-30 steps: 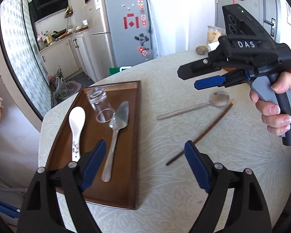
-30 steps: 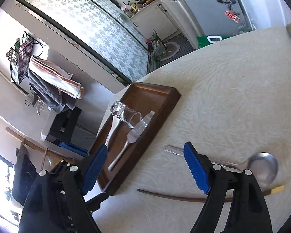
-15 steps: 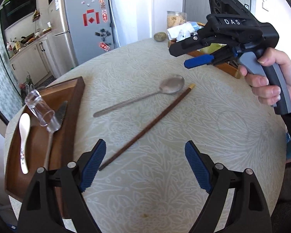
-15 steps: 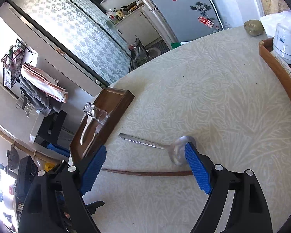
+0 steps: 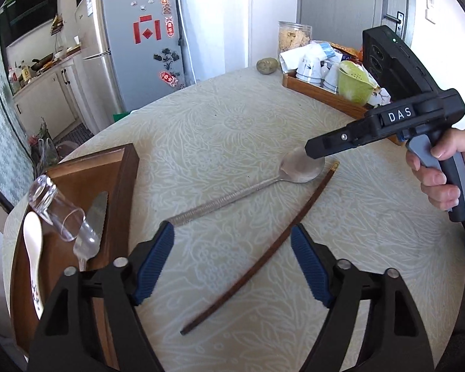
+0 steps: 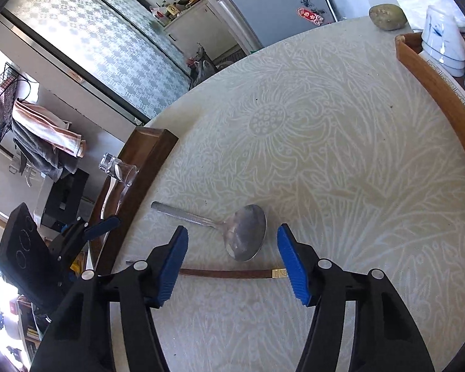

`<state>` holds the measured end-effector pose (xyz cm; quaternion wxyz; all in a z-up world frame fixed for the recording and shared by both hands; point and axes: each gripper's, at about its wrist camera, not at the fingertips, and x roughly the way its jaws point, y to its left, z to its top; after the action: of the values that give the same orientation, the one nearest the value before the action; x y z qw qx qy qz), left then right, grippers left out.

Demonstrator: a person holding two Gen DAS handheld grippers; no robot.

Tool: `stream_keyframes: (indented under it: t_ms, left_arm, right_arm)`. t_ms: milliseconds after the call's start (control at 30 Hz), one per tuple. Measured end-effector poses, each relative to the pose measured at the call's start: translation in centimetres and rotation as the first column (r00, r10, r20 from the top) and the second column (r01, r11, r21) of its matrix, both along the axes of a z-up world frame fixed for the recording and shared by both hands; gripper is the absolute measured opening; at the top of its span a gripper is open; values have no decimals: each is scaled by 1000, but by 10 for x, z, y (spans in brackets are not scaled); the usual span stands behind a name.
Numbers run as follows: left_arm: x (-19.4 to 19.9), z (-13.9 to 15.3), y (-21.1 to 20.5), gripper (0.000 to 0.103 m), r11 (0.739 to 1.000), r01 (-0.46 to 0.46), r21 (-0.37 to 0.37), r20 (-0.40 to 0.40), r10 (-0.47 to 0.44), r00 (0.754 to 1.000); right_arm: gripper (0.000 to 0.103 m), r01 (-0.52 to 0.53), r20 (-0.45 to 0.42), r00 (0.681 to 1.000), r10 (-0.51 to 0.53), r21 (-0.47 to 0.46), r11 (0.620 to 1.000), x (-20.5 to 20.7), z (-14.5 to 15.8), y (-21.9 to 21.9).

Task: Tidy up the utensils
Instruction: 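Move the left tool to the large metal spoon handle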

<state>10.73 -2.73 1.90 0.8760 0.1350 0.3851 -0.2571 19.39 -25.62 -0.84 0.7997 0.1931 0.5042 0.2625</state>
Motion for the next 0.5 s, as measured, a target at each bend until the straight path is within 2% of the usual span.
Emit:
stream_keyframes:
  t_ms: [67,200,500]
  left_arm:
    - [6,-4,-4,71,1000,13,14,-3,-13,1000]
    - [21,-7,-6,68,1000,17,19,-8,-16,1000]
    - [39,-16,-4,68,1000,10,15,-25,-10,1000]
  right_arm:
    - [55,-3,-8,1000,3,-1,1000,3,-2,1]
    - [53,-4,-17,1000,4,2,1000,5,-5,1]
    - [53,-12,-15,1000,12,-11,1000,5,-5,4]
